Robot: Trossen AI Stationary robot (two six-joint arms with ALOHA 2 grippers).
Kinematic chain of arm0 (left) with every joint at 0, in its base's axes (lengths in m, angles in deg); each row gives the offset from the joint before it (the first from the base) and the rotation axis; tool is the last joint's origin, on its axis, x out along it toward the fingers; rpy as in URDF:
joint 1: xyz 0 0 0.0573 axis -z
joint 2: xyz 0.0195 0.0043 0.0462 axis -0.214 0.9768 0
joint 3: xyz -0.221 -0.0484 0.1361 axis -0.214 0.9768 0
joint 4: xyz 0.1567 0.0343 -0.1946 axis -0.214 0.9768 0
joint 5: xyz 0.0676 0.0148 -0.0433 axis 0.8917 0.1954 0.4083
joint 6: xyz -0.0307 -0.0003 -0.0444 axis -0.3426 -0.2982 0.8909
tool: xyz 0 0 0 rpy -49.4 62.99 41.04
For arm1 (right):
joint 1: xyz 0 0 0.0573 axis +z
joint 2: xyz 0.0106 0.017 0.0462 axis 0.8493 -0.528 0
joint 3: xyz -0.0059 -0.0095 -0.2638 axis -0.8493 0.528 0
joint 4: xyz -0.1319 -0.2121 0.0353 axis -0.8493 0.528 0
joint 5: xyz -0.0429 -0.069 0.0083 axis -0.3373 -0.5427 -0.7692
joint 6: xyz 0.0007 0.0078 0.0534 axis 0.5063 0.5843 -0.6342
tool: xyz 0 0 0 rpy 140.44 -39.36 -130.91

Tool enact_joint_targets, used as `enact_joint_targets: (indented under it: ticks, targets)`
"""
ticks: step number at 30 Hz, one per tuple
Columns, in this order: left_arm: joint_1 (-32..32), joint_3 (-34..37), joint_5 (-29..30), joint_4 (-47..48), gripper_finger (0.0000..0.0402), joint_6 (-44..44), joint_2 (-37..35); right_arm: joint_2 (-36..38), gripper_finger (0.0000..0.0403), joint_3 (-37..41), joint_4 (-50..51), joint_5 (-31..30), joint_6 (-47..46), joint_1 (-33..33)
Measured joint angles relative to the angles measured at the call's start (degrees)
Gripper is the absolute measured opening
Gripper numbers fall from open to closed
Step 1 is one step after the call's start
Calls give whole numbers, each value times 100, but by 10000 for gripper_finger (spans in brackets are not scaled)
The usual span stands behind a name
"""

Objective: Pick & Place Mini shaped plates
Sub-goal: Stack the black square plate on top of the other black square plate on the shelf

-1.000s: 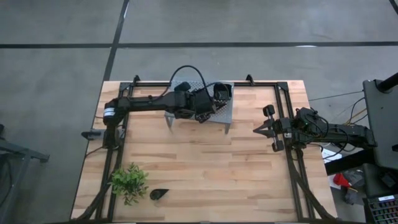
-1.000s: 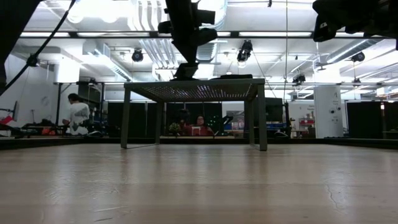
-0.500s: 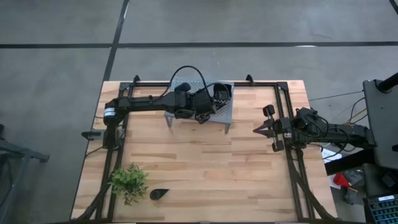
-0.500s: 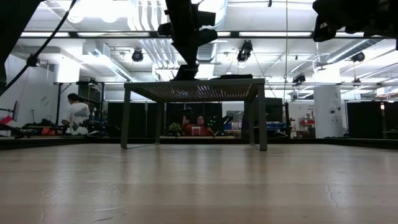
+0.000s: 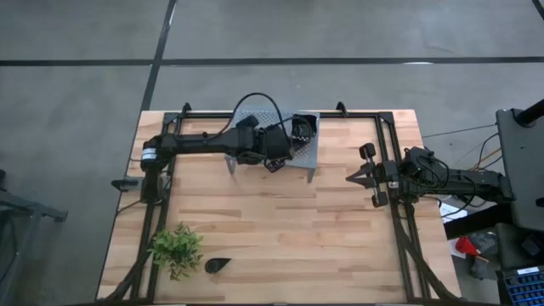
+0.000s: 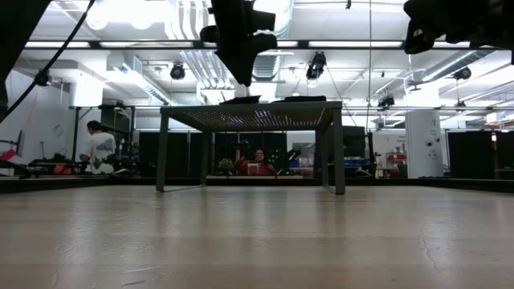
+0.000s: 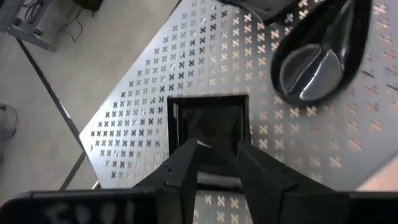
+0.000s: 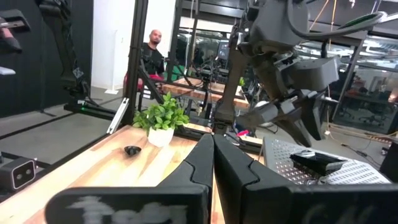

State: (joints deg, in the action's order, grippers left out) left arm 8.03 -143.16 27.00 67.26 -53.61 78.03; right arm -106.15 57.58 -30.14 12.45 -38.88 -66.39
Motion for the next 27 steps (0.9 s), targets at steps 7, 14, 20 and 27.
enact_joint_targets:
  ticks: [7, 14, 20, 27]
  targets:
    - [-37, -1, 53, -339, 117, -400, -15, 2, 8, 0, 0, 1, 2, 0]
    - [-202, 45, -1055, -569, 117, 52, -19, 0, 8, 0, 0, 0, 0, 0]
    - [-266, 45, -1061, -540, 117, 40, -22, 0, 8, 0, 0, 2, 1, 0]
    - [-297, 52, -1025, -531, 117, -28, 25, 0, 8, -1, 0, 1, -2, 0]
